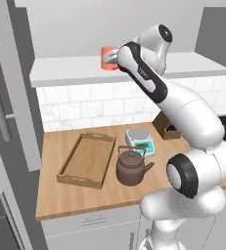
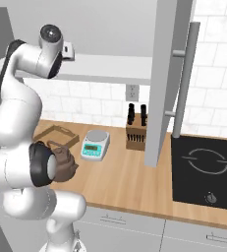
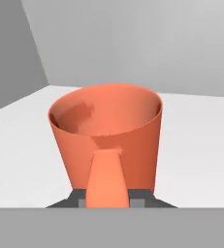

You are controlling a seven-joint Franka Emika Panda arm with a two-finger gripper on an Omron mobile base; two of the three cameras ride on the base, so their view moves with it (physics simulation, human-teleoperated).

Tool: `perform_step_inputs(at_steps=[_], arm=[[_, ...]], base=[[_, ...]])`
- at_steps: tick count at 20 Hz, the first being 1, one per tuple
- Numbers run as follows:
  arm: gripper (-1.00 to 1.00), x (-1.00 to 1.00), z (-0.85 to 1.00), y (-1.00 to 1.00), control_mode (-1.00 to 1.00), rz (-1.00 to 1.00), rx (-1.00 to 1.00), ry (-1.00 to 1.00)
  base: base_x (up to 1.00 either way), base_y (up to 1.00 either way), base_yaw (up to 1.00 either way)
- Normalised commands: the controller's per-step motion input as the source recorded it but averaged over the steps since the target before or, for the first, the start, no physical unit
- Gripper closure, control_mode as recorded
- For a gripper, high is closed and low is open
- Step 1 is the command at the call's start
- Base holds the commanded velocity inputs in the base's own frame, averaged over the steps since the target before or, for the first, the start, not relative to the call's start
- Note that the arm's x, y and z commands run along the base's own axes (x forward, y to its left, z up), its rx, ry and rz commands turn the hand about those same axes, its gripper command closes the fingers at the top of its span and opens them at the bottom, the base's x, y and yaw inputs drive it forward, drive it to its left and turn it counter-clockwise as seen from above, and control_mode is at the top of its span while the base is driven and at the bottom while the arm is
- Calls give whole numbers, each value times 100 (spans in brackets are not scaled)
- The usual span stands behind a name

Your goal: Pick the kettle from the counter and place it on the tray. Then pick the mug from the cabinet and place it on the tray. Then close the cabinet doors.

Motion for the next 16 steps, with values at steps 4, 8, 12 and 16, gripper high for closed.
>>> perform_step_inputs(at_steps=[4,8,12,16], arm=[[100,-79,0,75,-100,-37,0,-9],[100,-91,0,47,-100,-53,2,-8],[100,-93,-12,30,-100,-54,4,-1],[100,-75,-16,30,-100,-48,1,0]], base=[[0,0,0],[0,0,0],[0,0,0],[0,0,0]])
